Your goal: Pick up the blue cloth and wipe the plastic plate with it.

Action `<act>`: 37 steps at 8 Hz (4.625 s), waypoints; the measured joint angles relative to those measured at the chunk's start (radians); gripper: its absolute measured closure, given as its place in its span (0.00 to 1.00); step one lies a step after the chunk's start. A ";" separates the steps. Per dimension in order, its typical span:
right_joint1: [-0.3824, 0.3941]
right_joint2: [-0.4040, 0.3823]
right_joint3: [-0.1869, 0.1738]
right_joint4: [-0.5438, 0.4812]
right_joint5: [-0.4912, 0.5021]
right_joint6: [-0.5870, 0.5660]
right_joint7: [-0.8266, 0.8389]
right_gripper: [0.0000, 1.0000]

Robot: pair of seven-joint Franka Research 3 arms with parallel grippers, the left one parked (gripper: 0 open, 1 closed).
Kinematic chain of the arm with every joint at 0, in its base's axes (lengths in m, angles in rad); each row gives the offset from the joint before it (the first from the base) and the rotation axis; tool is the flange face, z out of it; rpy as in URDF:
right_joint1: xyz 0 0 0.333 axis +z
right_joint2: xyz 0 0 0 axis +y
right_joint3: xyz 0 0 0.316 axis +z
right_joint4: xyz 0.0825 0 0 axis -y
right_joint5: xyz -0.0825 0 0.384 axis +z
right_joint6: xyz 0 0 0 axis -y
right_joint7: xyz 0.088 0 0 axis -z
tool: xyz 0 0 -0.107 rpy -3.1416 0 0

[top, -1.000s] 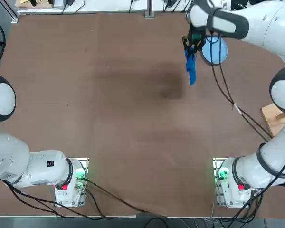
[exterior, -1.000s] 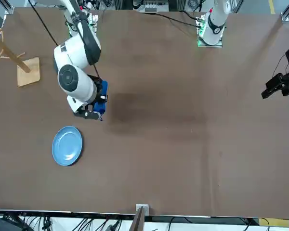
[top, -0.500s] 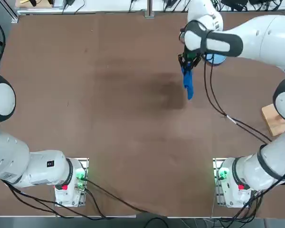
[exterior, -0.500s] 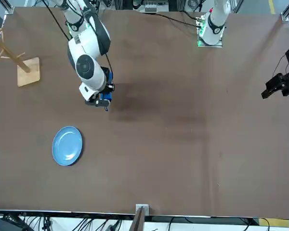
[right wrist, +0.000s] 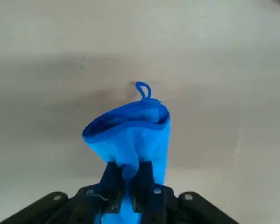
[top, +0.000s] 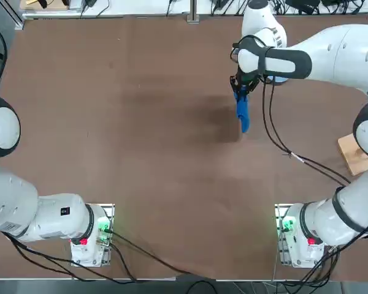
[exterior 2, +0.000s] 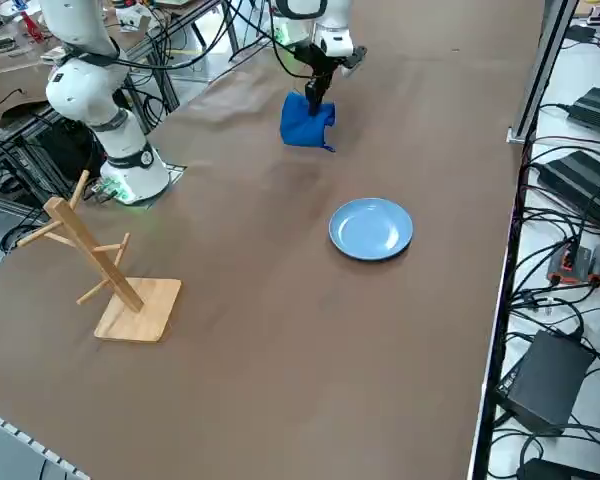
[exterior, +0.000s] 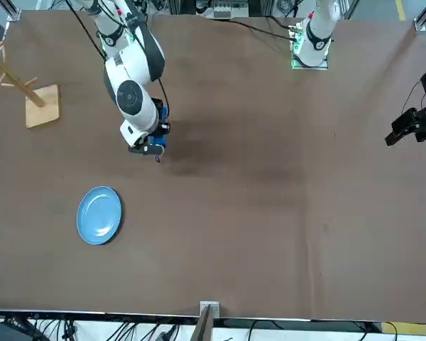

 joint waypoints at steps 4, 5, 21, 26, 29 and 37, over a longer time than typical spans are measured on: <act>-0.001 -0.013 -0.022 0.012 -0.001 0.013 -0.001 0.37; -0.006 -0.016 -0.029 0.021 -0.002 0.013 -0.001 0.19; -0.460 -0.195 -0.028 0.403 -0.152 -0.317 -0.373 0.00; -0.386 -0.199 -0.173 0.407 -0.062 -0.357 -0.360 0.00; -0.386 -0.196 -0.229 0.422 -0.024 -0.382 -0.481 0.00; -0.365 -0.200 -0.186 0.441 -0.021 -0.445 -0.465 0.00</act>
